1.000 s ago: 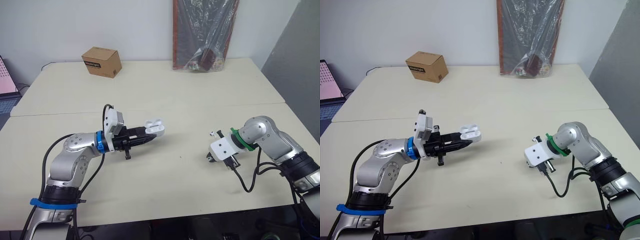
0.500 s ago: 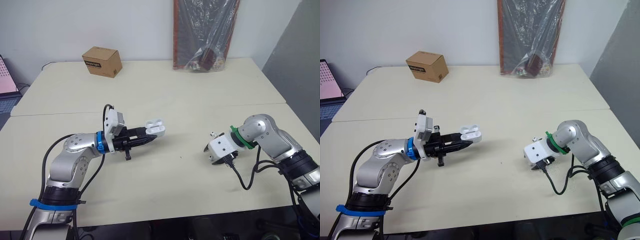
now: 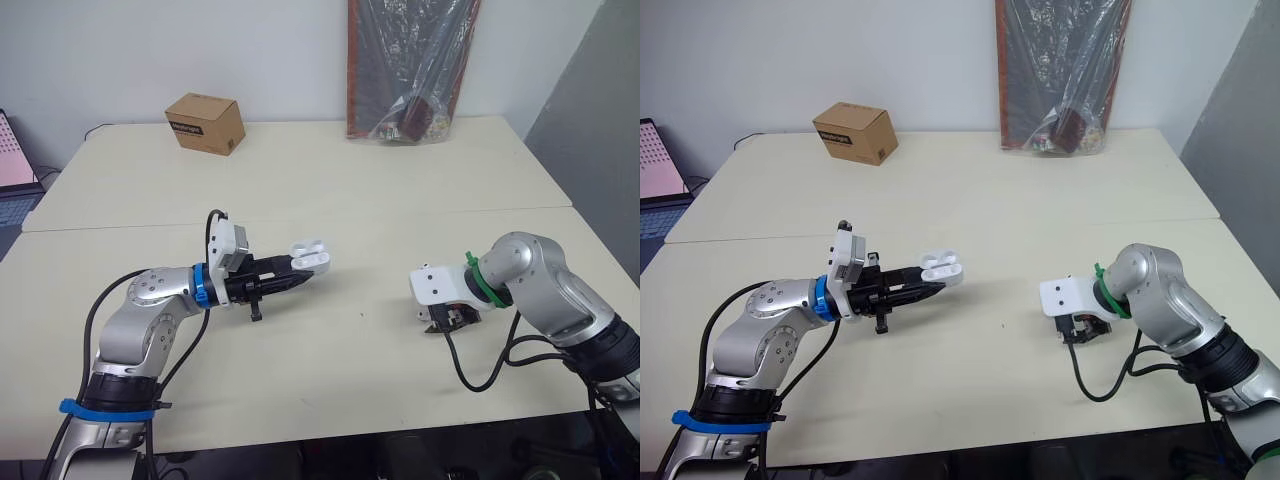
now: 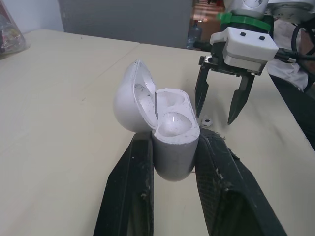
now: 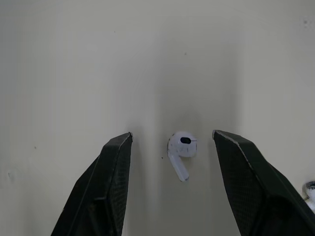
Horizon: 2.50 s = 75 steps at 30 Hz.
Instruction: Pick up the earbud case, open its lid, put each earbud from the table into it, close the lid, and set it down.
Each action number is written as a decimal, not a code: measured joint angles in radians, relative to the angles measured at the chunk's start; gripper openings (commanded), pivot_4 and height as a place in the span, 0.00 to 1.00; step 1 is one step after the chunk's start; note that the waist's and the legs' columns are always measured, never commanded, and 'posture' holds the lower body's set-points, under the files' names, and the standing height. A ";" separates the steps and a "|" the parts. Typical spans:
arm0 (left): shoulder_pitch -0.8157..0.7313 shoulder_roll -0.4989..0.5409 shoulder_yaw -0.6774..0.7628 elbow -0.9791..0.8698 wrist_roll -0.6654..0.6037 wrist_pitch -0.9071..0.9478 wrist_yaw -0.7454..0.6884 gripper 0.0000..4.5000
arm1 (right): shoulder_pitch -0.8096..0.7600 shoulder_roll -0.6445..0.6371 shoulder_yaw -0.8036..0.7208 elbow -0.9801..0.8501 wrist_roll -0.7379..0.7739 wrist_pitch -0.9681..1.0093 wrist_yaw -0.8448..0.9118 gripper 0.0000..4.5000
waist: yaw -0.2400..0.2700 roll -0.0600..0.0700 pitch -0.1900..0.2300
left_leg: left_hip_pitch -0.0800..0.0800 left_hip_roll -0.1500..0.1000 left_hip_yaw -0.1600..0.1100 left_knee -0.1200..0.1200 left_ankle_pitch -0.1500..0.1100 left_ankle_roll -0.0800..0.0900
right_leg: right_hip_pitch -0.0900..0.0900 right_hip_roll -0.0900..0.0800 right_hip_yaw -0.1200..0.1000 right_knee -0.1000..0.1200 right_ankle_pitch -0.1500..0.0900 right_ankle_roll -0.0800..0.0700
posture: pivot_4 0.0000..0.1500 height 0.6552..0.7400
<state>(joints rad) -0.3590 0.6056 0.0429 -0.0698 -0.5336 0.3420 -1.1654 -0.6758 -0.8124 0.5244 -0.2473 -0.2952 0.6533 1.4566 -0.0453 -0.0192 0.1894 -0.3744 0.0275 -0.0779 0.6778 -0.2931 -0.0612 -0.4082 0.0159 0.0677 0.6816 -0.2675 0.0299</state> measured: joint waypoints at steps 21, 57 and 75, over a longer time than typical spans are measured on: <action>0.006 -0.009 0.000 -0.006 0.000 0.000 0.025 0.18 | -0.198 0.032 0.243 0.066 -0.084 0.275 0.026 0.60 | -0.003 0.000 0.000 | -0.001 0.000 -0.001 0.000 0.000 0.000 | -0.001 0.000 -0.001 -0.001 0.000 0.000 | 1.00 1.00; 0.008 -0.016 0.000 -0.017 0.000 0.000 0.040 0.18 | -0.254 0.042 0.333 0.045 -0.076 0.409 0.004 0.09 | -0.005 0.000 0.000 | -0.003 0.000 -0.002 0.000 0.000 0.000 | -0.002 0.000 -0.002 -0.001 0.000 0.000 | 1.00 1.00; 0.008 -0.017 0.000 -0.017 0.004 -0.001 0.039 0.18 | -0.278 0.045 0.382 0.016 -0.077 0.425 -0.002 0.09 | -0.006 0.000 0.000 | -0.003 0.000 -0.002 0.000 0.000 0.000 | -0.003 0.000 -0.002 -0.001 0.000 0.000 | 1.00 1.00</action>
<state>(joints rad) -0.3512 0.5890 0.0428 -0.0871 -0.5301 0.3408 -1.1261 -0.9540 -0.7678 0.9061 -0.2316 -0.3719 1.0786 1.4543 -0.0509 -0.0192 0.1893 -0.3774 0.0279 -0.0797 0.6773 -0.2932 -0.0612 -0.4110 0.0156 0.0653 0.6805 -0.2676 0.0299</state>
